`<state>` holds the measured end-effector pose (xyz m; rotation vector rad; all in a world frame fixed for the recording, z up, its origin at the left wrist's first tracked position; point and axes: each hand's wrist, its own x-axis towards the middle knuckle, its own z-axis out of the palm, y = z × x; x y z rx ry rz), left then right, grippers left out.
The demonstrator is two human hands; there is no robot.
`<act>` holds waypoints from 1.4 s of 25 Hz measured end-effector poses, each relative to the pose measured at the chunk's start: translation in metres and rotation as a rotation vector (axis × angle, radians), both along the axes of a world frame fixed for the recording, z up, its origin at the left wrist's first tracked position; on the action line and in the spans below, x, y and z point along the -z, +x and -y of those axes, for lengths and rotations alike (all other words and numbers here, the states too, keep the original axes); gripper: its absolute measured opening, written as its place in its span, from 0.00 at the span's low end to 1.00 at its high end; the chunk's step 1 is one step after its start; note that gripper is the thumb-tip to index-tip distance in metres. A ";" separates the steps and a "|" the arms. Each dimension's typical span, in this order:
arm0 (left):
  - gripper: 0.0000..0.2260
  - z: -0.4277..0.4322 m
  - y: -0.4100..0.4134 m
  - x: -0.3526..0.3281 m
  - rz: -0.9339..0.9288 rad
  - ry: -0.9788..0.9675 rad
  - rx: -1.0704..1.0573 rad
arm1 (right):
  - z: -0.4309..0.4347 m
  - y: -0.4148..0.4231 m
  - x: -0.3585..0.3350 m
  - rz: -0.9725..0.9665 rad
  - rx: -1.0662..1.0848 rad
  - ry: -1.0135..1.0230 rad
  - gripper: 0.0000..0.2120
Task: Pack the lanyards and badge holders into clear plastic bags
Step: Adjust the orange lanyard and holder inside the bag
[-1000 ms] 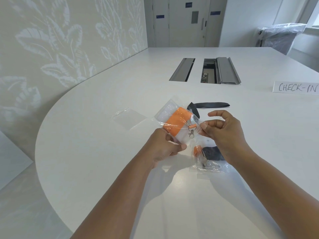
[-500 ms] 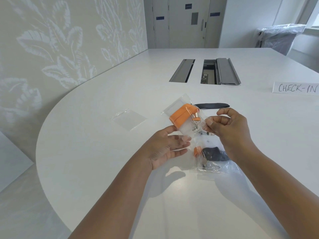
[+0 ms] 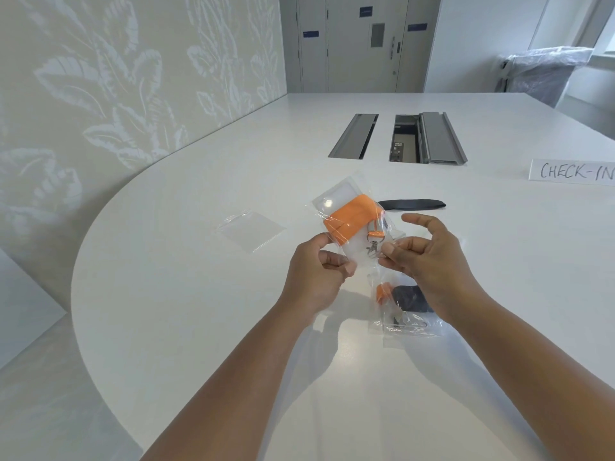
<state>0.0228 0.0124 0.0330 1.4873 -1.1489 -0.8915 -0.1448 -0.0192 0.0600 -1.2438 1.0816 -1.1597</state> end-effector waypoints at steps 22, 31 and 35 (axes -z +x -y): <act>0.20 -0.002 0.006 -0.006 -0.538 0.024 0.258 | 0.007 -0.003 0.003 -0.063 -0.127 -0.132 0.08; 0.17 -0.004 0.005 -0.005 -0.306 -0.020 0.135 | 0.005 0.001 0.007 -0.088 -0.081 -0.128 0.02; 0.18 -0.004 0.002 -0.005 -0.292 -0.049 0.087 | 0.003 0.001 0.006 0.005 -0.028 -0.070 0.05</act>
